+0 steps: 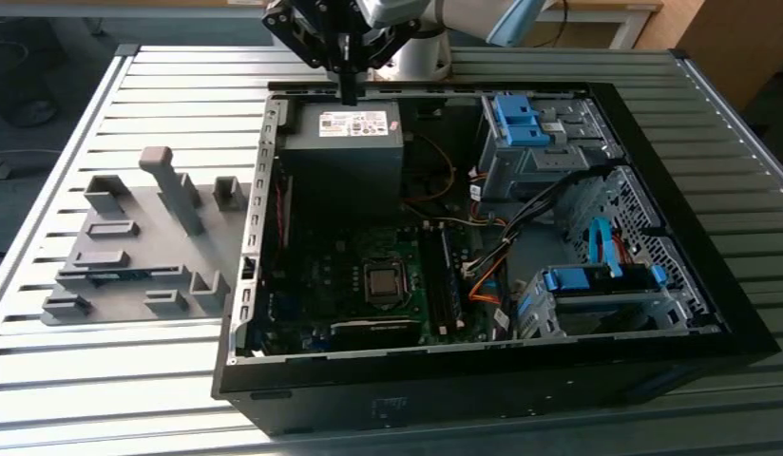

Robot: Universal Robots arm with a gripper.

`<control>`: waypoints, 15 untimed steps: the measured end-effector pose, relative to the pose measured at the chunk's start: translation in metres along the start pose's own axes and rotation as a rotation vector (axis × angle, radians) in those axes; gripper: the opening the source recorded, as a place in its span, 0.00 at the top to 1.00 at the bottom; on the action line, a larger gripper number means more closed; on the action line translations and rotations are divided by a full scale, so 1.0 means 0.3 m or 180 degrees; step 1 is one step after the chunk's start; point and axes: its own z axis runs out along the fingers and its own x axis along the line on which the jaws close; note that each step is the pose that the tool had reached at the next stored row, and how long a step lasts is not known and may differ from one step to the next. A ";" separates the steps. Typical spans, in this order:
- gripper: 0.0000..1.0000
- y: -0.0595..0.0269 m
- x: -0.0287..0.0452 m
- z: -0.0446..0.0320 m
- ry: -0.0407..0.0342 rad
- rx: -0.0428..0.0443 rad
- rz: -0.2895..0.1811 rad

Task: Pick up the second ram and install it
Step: 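Reach for the second ram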

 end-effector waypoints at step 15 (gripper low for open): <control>0.89 -0.002 0.023 0.000 0.0000 0.0000 0.0000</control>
